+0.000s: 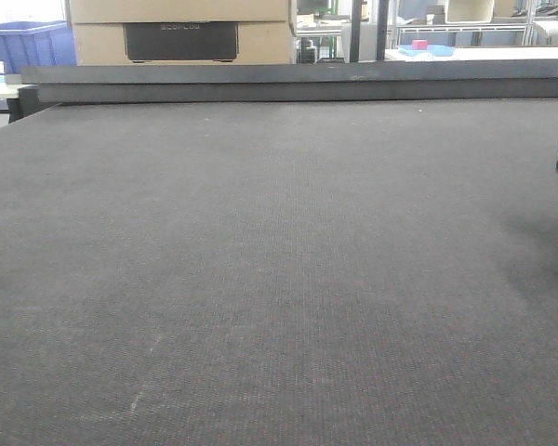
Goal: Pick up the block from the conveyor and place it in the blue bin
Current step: 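Close the right gripper on the blue block, left gripper on green block, then lift both held blocks up off the conveyor belt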
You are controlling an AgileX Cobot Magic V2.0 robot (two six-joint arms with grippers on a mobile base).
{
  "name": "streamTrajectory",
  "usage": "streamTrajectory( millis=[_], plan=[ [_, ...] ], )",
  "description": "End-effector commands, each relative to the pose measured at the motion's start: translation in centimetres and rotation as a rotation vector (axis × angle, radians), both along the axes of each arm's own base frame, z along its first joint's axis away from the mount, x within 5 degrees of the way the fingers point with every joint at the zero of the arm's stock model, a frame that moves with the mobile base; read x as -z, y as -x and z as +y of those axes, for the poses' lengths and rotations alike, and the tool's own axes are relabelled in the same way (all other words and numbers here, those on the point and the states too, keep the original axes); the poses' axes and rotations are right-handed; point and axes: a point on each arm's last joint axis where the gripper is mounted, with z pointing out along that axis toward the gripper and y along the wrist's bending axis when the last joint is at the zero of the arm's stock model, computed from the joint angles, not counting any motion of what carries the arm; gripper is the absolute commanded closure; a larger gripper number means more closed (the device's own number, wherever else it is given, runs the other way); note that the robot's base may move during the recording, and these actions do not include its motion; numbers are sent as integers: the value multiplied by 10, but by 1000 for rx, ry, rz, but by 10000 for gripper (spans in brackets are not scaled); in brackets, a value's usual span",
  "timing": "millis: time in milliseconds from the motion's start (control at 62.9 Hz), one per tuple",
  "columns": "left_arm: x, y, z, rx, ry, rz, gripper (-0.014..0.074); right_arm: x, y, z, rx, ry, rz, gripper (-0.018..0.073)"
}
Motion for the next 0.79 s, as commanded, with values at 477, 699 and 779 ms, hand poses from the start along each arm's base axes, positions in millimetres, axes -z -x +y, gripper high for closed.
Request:
streamTrajectory(
  millis=[477, 699, 779],
  plan=[
    [34, -28, 12, 10, -88, 149, 706, -46, 16, -3, -11, -28, -193, 727],
    [40, -32, 12, 55, -101, 166, 452, -45, 17, -3, -11, -28, -192, 727],
    [41, -33, 12, 54, -102, 157, 321, -45, 17, -3, -11, -28, -192, 727]
  ],
)
